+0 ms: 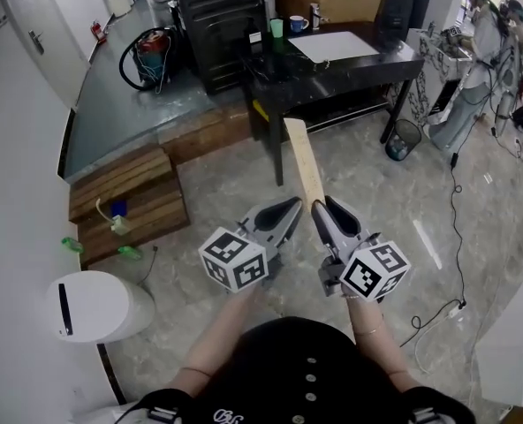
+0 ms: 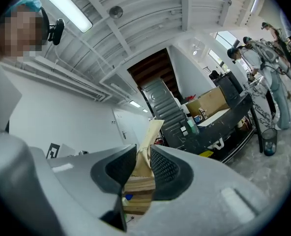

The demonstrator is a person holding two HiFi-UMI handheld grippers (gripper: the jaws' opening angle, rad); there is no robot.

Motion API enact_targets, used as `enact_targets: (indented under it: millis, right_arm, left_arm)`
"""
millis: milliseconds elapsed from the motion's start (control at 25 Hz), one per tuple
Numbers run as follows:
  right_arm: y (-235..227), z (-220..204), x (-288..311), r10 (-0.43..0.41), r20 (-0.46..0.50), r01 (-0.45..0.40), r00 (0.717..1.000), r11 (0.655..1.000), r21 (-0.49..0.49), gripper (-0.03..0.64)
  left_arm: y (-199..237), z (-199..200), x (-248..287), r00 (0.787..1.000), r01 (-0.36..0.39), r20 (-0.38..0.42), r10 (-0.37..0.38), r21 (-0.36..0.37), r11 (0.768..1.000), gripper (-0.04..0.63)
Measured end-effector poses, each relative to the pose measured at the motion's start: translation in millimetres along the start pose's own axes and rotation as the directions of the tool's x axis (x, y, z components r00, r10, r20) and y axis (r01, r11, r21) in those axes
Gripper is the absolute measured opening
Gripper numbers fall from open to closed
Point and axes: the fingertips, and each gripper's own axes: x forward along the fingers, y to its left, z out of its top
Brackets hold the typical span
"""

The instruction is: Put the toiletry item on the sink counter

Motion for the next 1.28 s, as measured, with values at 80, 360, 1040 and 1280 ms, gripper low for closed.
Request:
enact_targets:
  millis: [80,360,1040,1280]
  right_arm:
    - [-4,2,28,0.000,0.011,0.000,1.000,1.000,-0.002,0.086]
    - [-9,-3,107,0.011,0.002,-0.011,1.000,1.000,0.014,0.086]
    - [-78,6,218,0.011,-0.010,-0.011,1.000,0.999,0.041,0.080]
    - [-122,31,281,0.027,0.004,-0.027,1.000,0.999,0.038,0.077]
  left_arm:
    - [30,14,-1,1.000,-0.006,0.011,0.006,0.004,1.000,0.012]
    - [101,50,-6,0.999,-0.020,0.036,0.019,0.021,1.000,0.012]
    - [215,78,42,0.995,-0.078,0.070,0.076,0.018,0.997,0.012]
    - [268,101,92,0.995,-0.071,0.067,0.070,0.014,0.997,0.012]
